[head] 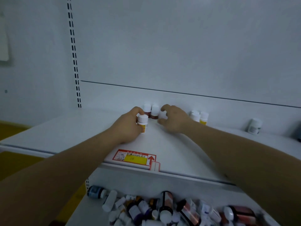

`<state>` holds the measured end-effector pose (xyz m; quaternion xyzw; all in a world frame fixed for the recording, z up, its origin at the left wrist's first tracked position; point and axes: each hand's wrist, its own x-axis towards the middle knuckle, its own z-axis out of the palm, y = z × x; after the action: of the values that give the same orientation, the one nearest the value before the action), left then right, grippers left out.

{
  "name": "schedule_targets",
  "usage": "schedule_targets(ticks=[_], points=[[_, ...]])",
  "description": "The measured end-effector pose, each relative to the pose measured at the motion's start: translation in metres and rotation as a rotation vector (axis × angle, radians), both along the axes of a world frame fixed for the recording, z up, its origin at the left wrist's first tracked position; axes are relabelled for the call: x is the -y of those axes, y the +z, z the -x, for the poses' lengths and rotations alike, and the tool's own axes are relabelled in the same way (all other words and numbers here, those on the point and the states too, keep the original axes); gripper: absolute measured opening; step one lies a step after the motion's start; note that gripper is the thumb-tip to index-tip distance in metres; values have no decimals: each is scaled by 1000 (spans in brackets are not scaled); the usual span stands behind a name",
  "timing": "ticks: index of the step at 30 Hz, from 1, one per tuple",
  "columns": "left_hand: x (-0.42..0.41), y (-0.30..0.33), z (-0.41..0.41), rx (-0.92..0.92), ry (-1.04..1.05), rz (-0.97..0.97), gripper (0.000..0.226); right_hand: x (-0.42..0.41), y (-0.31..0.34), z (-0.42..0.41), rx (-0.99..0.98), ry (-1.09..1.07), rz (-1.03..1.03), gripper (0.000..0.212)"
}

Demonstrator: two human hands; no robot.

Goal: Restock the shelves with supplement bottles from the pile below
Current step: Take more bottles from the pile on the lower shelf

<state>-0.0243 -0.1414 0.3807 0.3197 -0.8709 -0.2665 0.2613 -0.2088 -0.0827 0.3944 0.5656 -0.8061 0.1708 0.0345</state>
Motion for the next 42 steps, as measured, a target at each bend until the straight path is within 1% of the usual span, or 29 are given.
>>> schedule_targets(ticks=[2,4,8,11,14,17,19,22,24,28,32,37,42], points=[[-4,6,2,66,-29,37,40,-26,-1,0,-37,16,-45,44],[-13,11,7,137,-75,59,41,-53,-5,4,-45,31,-63,40],[-39,17,27,179,-169,86,42,-102,-9,28,1,-69,-74,39],[-60,14,52,176,-212,102,43,-130,-6,53,-9,-168,-197,53],[-77,10,80,140,-231,93,42,-150,-5,79,66,-246,-291,70],[-85,6,107,90,-249,79,43,-156,-11,95,50,-251,-337,81],[-89,6,123,90,-245,114,44,-154,-18,101,19,-245,-352,83],[-85,5,143,134,-202,268,49,-152,-20,104,14,-247,-354,83],[-80,6,155,142,-175,336,52,-152,-21,106,10,-246,-346,83],[-74,5,178,149,-167,360,54,-153,-22,106,-3,-237,-337,83],[-69,0,195,119,-111,414,53,-154,-22,107,2,-226,-332,83],[-67,-4,200,118,-63,419,57,-154,-22,107,8,-222,-332,83],[-72,2,188,133,-84,287,72,-153,-22,105,11,-239,-308,83]])
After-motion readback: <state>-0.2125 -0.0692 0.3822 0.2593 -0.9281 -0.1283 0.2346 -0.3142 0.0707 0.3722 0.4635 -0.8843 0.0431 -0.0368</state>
